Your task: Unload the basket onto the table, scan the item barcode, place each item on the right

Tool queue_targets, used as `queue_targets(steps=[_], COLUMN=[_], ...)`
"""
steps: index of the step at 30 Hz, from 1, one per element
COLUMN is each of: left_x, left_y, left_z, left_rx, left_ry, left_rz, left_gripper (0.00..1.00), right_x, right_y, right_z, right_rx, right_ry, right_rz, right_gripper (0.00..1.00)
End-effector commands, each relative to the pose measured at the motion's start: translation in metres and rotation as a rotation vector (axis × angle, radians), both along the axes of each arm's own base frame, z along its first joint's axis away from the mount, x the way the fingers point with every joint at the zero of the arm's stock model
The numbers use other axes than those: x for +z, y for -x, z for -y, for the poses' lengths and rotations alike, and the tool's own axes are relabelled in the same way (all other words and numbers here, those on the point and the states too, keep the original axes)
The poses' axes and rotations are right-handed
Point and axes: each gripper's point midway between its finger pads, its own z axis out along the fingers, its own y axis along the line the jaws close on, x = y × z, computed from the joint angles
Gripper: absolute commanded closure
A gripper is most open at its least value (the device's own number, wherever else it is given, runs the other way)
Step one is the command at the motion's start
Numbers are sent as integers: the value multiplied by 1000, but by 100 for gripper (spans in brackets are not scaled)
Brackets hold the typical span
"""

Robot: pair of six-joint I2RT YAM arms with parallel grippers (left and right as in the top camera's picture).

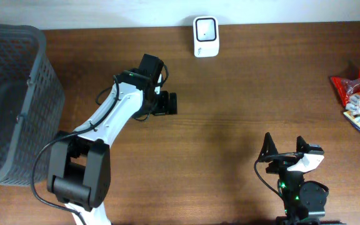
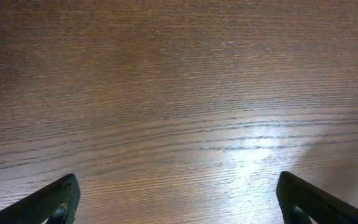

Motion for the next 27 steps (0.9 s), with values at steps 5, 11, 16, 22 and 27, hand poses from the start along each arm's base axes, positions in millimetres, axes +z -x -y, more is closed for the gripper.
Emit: queue_targets(steps=[5, 11, 16, 22, 27], left_x=[6, 6, 6, 6, 6], left_y=[-5, -5, -5, -5, -5], left_z=[-1, -1, -1, -1, -1], left_rx=[8, 8, 8, 8, 8], left_ry=[0, 0, 0, 0, 0], left_rz=[18, 18, 18, 18, 18], left_gripper=[1, 1, 1, 1, 1], right_x=[-3, -3, -3, -4, -3], right_y=[0, 0, 0, 0, 0], right_z=[1, 2, 1, -2, -4], right_rx=[-7, -3, 17, 33, 39], right_ry=[12, 139, 351, 320, 289], right_rz=[-3, -7, -15, -12, -9], right_gripper=[1, 2, 2, 2, 2])
